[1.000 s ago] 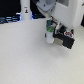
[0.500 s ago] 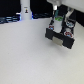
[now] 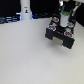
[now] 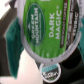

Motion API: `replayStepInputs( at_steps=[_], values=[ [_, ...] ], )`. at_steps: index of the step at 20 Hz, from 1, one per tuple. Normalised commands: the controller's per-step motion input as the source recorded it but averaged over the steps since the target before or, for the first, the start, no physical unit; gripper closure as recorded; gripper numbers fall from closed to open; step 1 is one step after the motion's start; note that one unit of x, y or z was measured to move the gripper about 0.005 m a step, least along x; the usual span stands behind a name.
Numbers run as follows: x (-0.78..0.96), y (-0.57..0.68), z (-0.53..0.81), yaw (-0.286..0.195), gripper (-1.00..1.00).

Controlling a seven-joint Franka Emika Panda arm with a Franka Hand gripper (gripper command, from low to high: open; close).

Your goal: Open the kcup holder, insert the kcup into the holder, and close the kcup holder

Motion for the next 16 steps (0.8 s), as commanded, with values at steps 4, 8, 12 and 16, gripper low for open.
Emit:
replayStepInputs(
  at_steps=[4,8,12,16],
  values=[
    [-0.34,0.41,-0.01,0.111,1.00],
    [-0.33,0.32,-0.02,0.122,1.00],
    [-0.27,0.13,-0.13,0.101,1.00],
    [-0.21,0.06,-0.20,0.082,1.00]
  ],
)
